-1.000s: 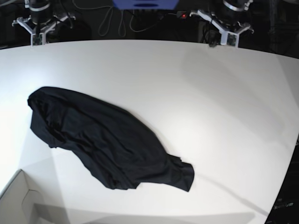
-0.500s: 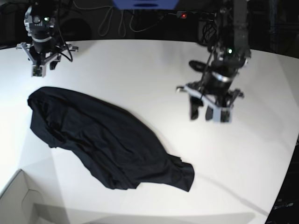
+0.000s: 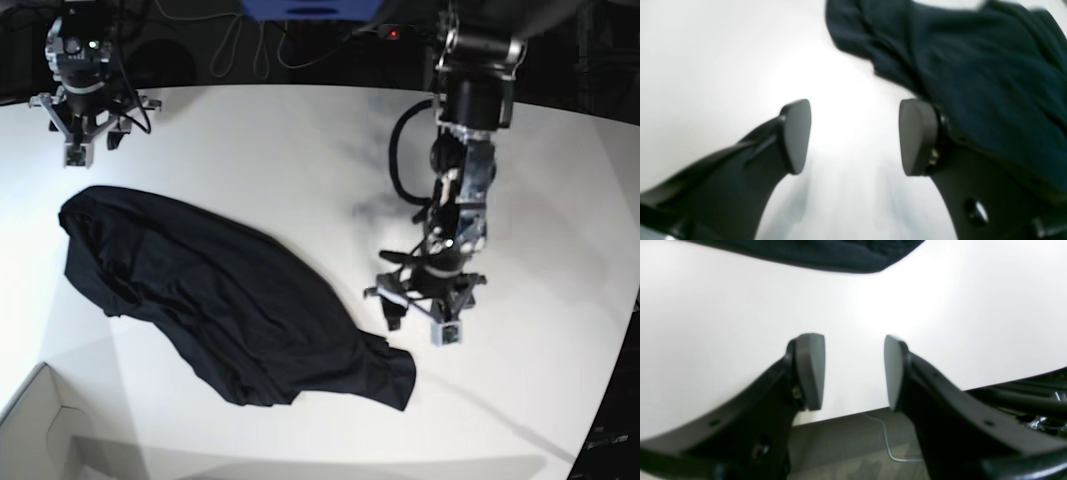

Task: Layout the t-shirt on the table in an organized manner, then fold the t-shirt properly
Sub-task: 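Reach the left gripper down and grasp the black t-shirt's edge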

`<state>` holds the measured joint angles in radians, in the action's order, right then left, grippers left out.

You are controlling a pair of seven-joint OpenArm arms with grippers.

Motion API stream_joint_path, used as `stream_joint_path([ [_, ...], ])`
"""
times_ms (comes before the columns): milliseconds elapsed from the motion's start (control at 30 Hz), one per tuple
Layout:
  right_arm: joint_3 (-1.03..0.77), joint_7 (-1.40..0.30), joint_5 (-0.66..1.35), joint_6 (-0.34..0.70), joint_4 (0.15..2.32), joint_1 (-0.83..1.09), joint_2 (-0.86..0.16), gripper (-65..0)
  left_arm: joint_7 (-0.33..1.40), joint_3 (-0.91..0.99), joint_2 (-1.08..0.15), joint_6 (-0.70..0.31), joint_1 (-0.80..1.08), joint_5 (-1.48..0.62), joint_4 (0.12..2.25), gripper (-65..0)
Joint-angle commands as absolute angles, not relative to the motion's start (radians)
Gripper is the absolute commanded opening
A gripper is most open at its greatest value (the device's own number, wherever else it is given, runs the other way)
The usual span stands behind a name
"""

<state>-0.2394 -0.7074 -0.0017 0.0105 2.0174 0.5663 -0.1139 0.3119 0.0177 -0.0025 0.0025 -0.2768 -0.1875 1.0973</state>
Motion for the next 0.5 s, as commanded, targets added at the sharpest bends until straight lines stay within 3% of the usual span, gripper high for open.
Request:
stream_joint_path([
  [0,-0.243,-0.688,-0.005,0.007,2.032,0.573,-0.119,-35.8,0.249,0.015,0.010,-0.004,-0.337,-0.193,1.059,-24.6],
  [267,-0.243,-0.694,-0.007,0.005,2.032,0.595,-0.119,-35.8,-0.001,0.013,0.044,-0.005,-0.565,-0.191,0.576,-24.6],
  [467,-0.295,-0.696,-0.007,0.005,2.031,0.601,-0.114,-35.8,-0.133,-0.019,0.045,-0.007,-0.641,-0.183,0.398,-24.9],
])
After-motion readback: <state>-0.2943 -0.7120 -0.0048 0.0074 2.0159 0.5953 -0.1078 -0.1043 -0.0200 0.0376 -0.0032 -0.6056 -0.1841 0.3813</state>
